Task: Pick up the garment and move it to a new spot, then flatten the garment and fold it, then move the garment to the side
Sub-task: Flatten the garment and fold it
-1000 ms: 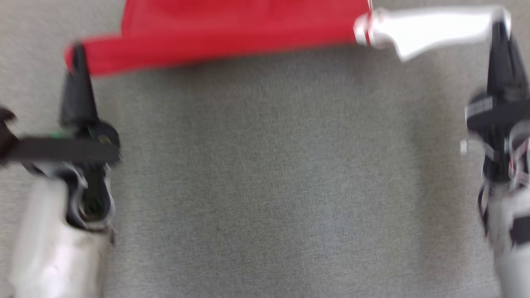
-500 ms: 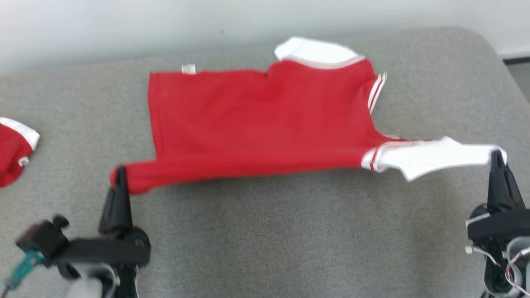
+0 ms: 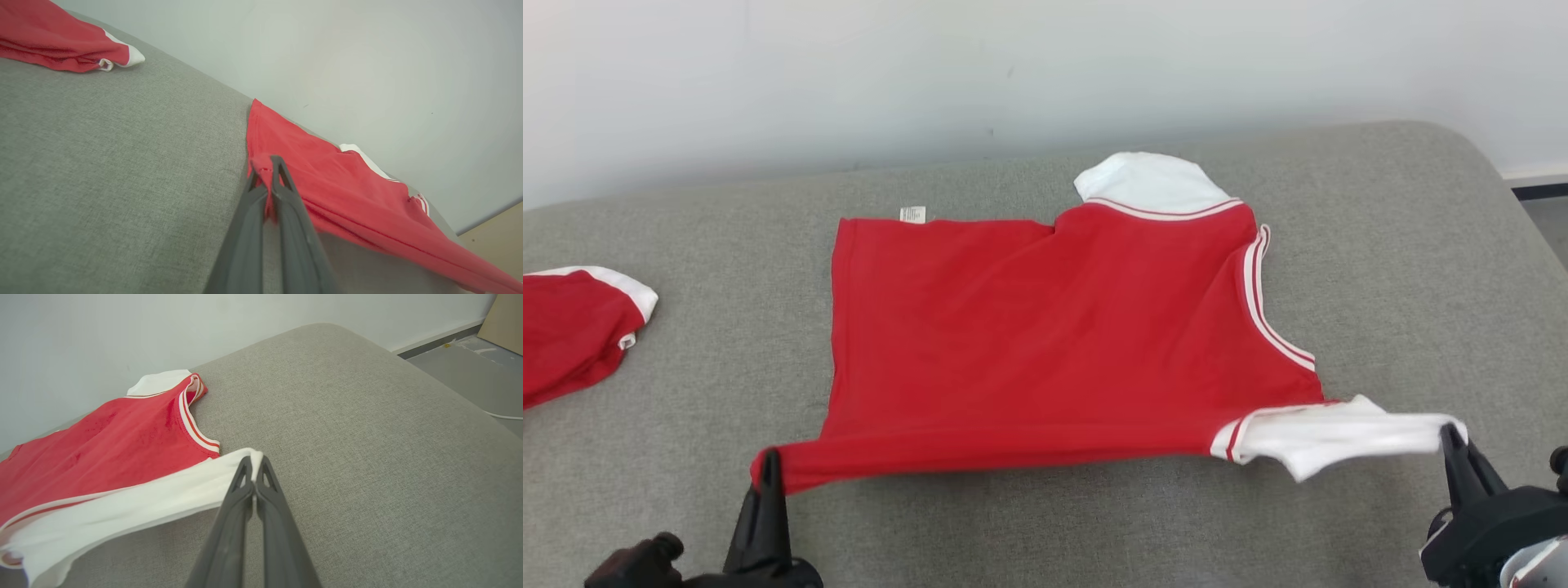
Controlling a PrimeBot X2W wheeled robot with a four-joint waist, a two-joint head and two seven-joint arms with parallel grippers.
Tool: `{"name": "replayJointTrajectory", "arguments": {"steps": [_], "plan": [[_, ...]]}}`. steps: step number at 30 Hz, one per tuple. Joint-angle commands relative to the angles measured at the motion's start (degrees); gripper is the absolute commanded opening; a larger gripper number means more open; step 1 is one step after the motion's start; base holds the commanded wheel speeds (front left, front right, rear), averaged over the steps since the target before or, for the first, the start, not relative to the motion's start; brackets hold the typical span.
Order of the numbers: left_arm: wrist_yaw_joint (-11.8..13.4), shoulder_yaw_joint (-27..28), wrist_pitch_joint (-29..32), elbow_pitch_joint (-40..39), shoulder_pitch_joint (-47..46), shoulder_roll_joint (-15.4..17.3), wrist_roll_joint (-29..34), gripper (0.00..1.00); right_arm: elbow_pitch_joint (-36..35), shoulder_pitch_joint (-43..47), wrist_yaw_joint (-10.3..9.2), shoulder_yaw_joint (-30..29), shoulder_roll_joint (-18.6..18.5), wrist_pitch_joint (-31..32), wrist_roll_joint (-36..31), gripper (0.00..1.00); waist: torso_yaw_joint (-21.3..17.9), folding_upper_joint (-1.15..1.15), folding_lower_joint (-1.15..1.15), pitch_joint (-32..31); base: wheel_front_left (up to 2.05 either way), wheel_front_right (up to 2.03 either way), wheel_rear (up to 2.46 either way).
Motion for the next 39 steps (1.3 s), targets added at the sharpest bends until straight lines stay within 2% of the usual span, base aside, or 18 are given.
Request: {"name": "replayJointTrajectory", "arguments": {"steps": [1, 11, 22, 26, 33, 39], "plan": [[0.5, 0.9, -0.1, 0.8, 1.6, 0.3, 1.5, 0.0, -1.2, 1.9, -0.25, -0.6, -0.4, 1.8, -1.7, 0.0, 0.0, 0.01, 0.0, -1.0, 0.0, 0.0, 0.0], [1.3, -2.1, -0.1, 1.8, 6.5, -0.2, 6.3, 0.0, -6.5, 8.3, -0.23, 1.2, -0.3, 10.5, -8.3, 0.0, 0.3, 0.01, 0.0, -2.3, 0.0, 0.0, 0.0], [1.5, -5.4, 0.0, 6.4, 6.8, 0.8, 10.9, 0.0, -9.1, 12.6, -0.21, 3.9, -0.3, 20.7, -10.3, 0.0, 1.8, 0.01, 0.0, -1.9, 0.0, 0.0, 0.0], [1.4, -5.2, 0.0, 7.0, 6.0, 0.8, 10.2, 0.0, -10.3, 12.8, -0.21, 4.9, -0.3, 23.3, -10.3, 0.0, 2.1, 0.01, 0.0, -1.8, 0.0, 0.0, 0.0], [1.0, -5.9, 0.0, 5.5, 2.9, 0.6, 9.0, 0.0, -12.0, 6.6, -0.21, 6.3, -1.3, 21.0, -10.3, 0.0, 2.0, 0.01, 0.0, -0.5, 0.0, 0.0, 0.0], [0.6, -7.2, 0.5, 5.6, -1.6, 0.3, 7.8, 0.0, -9.3, -1.1, -0.21, 8.2, -3.6, 19.4, -9.7, 0.0, 2.3, 0.01, 0.0, 0.8, 0.0, 0.0, 0.0]]}}
